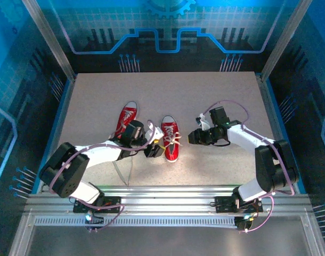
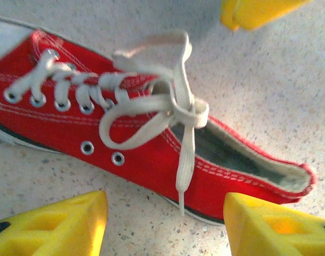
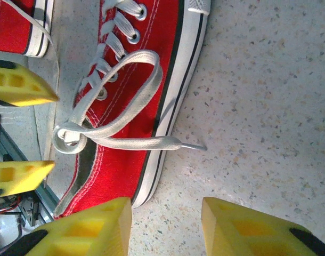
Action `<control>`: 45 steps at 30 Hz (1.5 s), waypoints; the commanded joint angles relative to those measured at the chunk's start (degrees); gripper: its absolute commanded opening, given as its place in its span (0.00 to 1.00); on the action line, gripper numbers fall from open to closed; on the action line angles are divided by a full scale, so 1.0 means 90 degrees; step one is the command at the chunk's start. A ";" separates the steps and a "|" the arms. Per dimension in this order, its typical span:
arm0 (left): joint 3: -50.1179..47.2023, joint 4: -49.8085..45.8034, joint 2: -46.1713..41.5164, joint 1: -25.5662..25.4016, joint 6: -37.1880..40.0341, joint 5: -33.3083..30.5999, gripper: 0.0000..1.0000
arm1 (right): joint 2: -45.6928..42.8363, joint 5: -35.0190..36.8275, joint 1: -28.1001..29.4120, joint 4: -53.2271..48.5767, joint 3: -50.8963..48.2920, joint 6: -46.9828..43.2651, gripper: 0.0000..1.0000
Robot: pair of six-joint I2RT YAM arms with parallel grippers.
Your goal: Tie the shoes
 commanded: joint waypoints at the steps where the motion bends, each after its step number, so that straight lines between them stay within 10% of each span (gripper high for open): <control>1: 0.0217 0.0058 0.0259 -0.0074 0.0282 0.0164 0.60 | -0.0151 -0.0163 0.0010 0.0059 0.0166 0.0027 0.40; 9: 0.0520 0.0051 0.0864 -0.0155 0.0466 0.0007 0.56 | -0.0064 -0.0176 0.0213 0.0258 0.0116 0.0158 0.40; 17: 0.0617 -0.0683 0.0378 -0.0226 -0.0029 -0.0256 0.09 | -0.0048 0.0004 0.0663 0.0451 0.0091 0.0393 0.40; 45: -0.0151 -0.2033 -0.0835 -0.0444 -0.2757 -0.1515 0.03 | 0.0087 0.0188 0.0772 0.0674 0.0043 0.0594 0.40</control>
